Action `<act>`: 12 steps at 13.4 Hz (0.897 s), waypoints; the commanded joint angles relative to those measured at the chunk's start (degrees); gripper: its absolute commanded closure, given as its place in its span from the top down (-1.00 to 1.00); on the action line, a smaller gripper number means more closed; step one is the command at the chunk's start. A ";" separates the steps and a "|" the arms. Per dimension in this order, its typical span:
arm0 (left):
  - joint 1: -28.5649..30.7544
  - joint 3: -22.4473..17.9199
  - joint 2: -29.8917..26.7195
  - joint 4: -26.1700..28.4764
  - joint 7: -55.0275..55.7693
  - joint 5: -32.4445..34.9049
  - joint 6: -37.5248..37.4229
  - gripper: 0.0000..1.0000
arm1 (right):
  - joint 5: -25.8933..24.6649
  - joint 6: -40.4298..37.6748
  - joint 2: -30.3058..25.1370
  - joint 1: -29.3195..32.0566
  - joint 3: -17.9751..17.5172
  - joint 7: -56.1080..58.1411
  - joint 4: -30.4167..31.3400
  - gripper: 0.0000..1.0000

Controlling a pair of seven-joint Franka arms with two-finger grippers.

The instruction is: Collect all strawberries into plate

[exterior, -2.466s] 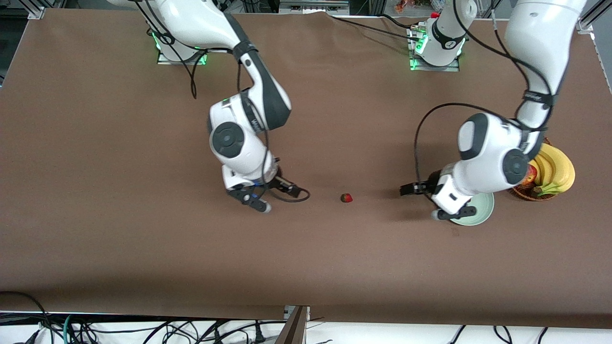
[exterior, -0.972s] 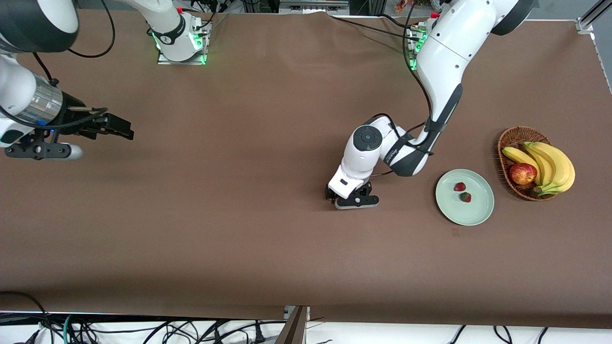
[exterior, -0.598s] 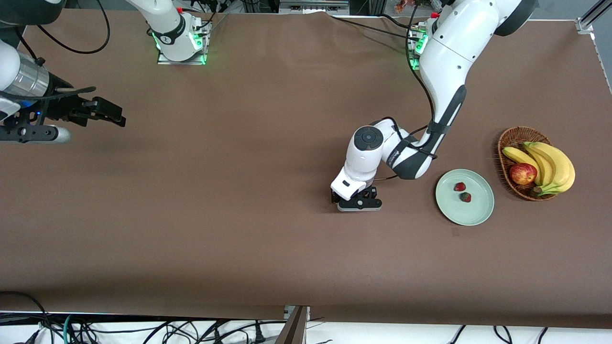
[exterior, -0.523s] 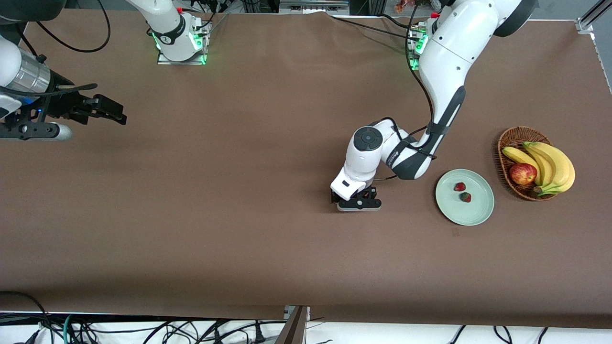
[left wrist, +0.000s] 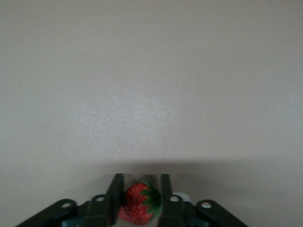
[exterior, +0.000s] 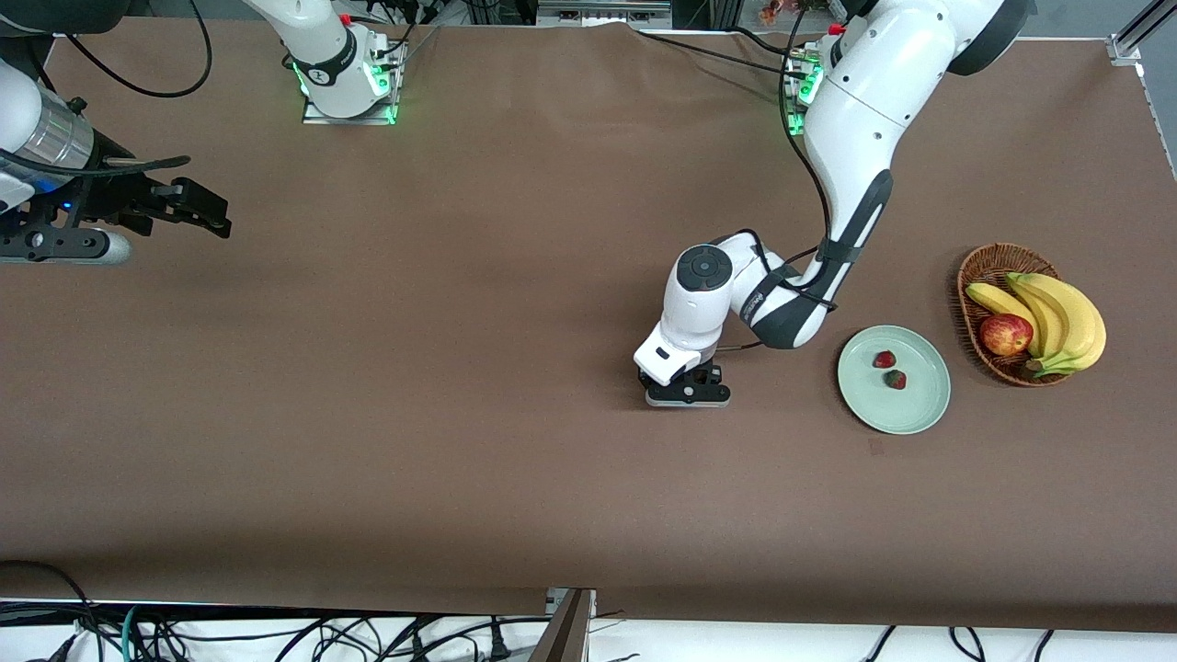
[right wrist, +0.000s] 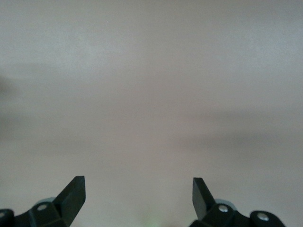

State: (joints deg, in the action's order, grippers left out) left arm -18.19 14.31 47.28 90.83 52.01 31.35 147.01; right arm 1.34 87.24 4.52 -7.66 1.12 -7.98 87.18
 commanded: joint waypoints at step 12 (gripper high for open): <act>30.01 13.88 -12.74 0.93 -54.15 -1.81 -28.69 -0.65 | -0.99 4.17 0.67 0.71 -1.30 -0.19 -0.70 1.00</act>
State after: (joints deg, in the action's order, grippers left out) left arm 4.16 23.65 36.08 90.22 8.21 31.15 120.98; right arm 1.14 90.74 5.50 -7.61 0.81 -8.07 87.12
